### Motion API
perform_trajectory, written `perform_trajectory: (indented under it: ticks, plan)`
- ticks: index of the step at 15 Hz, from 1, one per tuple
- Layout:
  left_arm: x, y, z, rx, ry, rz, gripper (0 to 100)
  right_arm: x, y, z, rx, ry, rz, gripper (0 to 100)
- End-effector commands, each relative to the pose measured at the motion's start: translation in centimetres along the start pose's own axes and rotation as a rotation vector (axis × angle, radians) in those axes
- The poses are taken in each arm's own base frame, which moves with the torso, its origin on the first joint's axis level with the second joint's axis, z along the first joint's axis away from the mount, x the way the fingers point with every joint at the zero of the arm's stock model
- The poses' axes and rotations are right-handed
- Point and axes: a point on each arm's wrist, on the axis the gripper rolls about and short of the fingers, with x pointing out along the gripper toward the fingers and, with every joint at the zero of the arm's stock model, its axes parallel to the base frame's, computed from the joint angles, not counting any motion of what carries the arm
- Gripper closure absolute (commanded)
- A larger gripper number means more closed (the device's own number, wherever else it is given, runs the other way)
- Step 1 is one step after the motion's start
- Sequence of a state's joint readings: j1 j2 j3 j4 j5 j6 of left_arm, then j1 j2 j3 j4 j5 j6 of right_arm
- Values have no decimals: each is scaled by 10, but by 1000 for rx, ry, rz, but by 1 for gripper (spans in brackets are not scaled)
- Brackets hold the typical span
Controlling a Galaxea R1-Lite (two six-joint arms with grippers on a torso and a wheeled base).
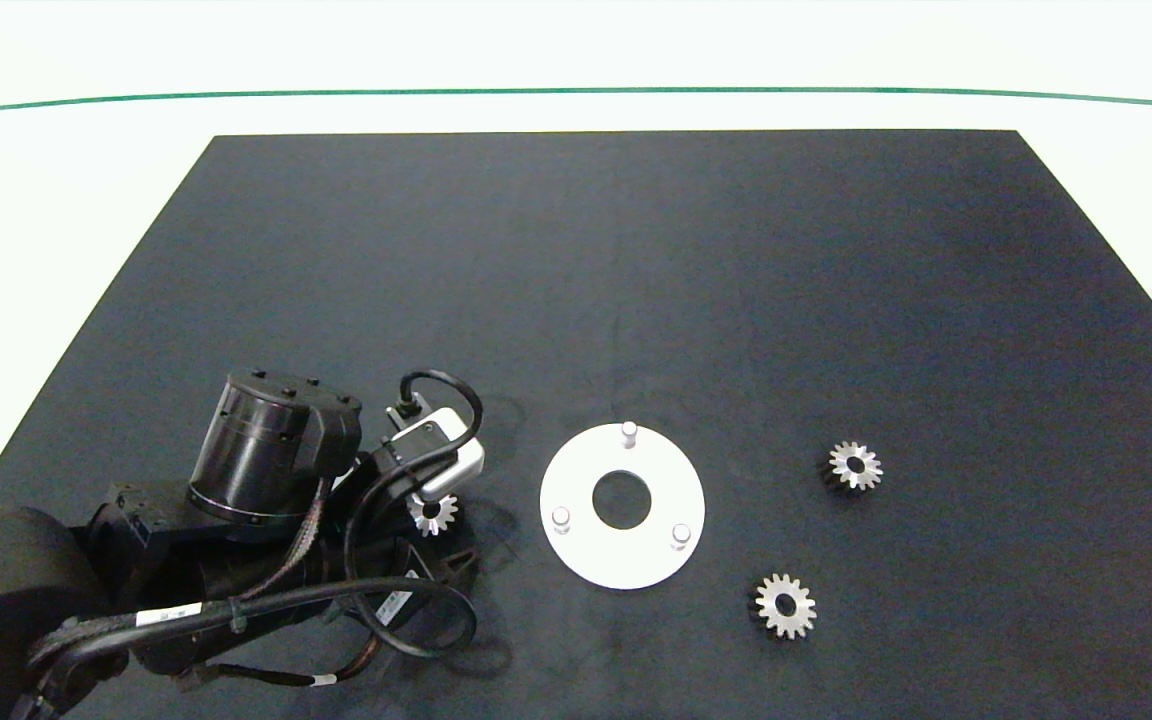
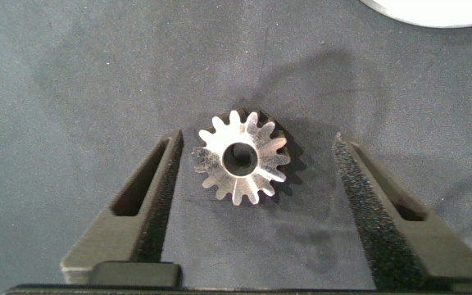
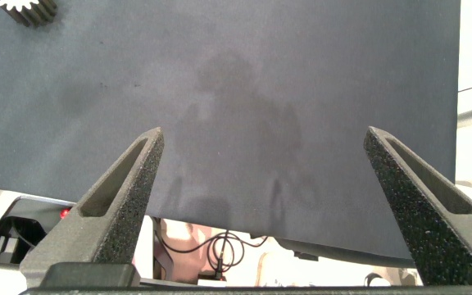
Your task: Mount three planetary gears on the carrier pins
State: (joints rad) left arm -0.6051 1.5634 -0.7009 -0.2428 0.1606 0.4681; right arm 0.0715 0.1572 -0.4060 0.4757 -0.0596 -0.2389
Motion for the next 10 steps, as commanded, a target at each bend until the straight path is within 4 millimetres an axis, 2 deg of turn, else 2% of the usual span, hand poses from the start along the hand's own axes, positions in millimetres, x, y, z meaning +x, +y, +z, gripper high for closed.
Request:
perform_trajectory:
  ticks: [1,10]
  plan:
    - [1,0,0,4,3,0,34,0,0,0,-2,1,1,0]
    - [6,4,-2,-4,18,7,52,0,0,0,-2,3,1,0]
